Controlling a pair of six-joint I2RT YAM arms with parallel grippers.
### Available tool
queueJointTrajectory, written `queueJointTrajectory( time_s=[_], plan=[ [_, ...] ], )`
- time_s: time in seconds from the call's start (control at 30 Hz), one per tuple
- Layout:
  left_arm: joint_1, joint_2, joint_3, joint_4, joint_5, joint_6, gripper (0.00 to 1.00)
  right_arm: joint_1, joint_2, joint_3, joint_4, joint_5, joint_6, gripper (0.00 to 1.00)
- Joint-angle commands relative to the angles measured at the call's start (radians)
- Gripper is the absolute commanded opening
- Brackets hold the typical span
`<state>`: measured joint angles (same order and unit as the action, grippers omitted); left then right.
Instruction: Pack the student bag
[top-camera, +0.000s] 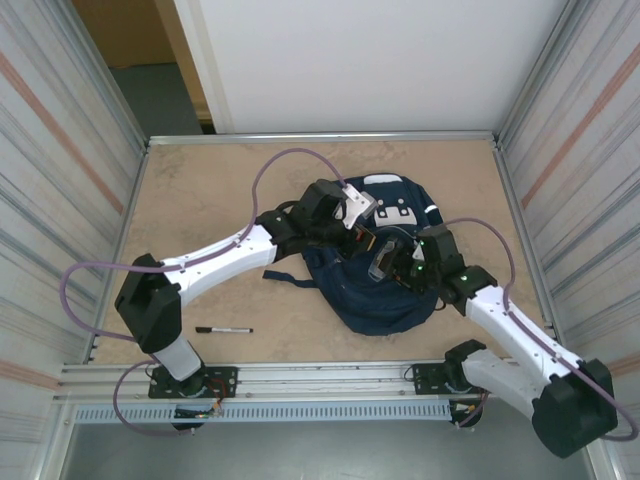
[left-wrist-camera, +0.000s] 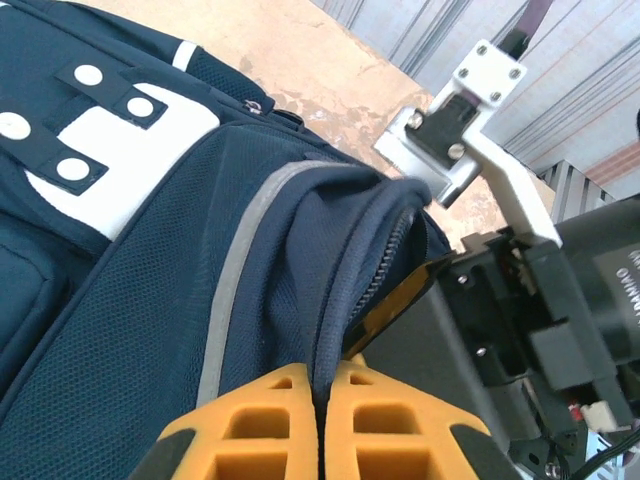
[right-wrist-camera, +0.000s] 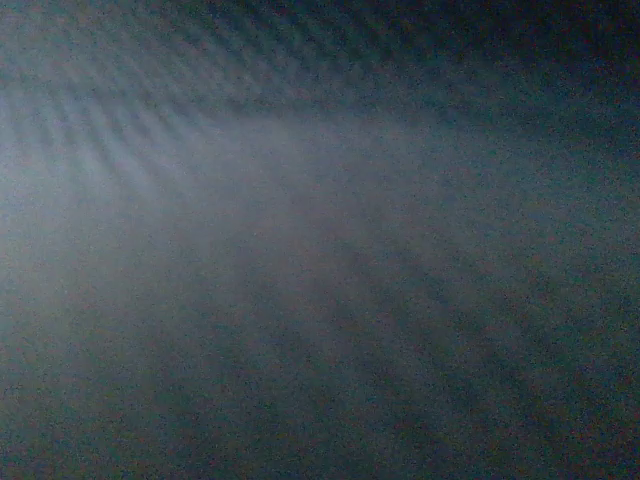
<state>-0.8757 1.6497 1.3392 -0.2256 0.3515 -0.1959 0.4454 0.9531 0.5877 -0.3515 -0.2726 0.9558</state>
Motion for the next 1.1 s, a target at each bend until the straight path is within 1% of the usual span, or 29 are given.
queueJointTrajectory(
  time_s=[0.0,0.1,0.2,0.33,0.5,0.6,0.7,0.83,0.9,0.97,1.0,1.03,1.07],
  plan=[
    [0.006,0.003,0.011,0.103,0.056,-0.033,0.0,0.041,0.067,0.019,0.114,0.078,-0.037,0.33],
    [0.006,0.014,0.009,0.108,0.065,-0.039,0.0,0.075,0.104,-0.004,0.226,0.097,-0.014,0.32],
    [0.006,0.015,0.004,0.116,0.065,-0.047,0.0,0.097,0.137,-0.008,0.325,0.098,0.01,0.33],
    [0.007,0.012,-0.018,0.142,0.042,-0.054,0.0,0.125,0.176,-0.002,0.44,0.128,0.022,0.33],
    [0.026,0.009,-0.036,0.147,0.021,-0.059,0.0,0.135,0.18,0.015,0.433,0.142,0.007,0.34],
    [0.044,0.004,-0.059,0.149,-0.008,-0.059,0.0,0.136,0.118,0.013,0.339,0.128,-0.018,0.38],
    [0.054,0.006,-0.067,0.134,-0.043,-0.019,0.0,0.149,0.002,0.017,0.153,0.155,-0.074,0.42],
    [0.061,0.033,-0.049,0.112,-0.107,0.064,0.0,0.156,-0.135,-0.013,-0.03,0.18,-0.187,0.38],
    [0.061,0.06,-0.002,0.057,-0.161,0.14,0.0,0.153,-0.194,-0.028,-0.101,0.2,-0.215,0.38],
    [0.064,0.082,0.051,-0.008,-0.205,0.199,0.0,0.152,-0.252,-0.048,-0.125,0.202,-0.233,0.38],
    [0.066,0.086,0.069,-0.028,-0.2,0.218,0.0,0.151,-0.279,-0.052,-0.13,0.2,-0.24,0.38],
    [0.066,0.083,0.079,-0.036,-0.162,0.236,0.0,0.15,-0.299,-0.051,-0.137,0.196,-0.25,0.37],
    [0.067,0.076,0.079,-0.037,-0.101,0.248,0.06,0.15,-0.313,-0.045,-0.143,0.189,-0.26,0.37]
  ],
)
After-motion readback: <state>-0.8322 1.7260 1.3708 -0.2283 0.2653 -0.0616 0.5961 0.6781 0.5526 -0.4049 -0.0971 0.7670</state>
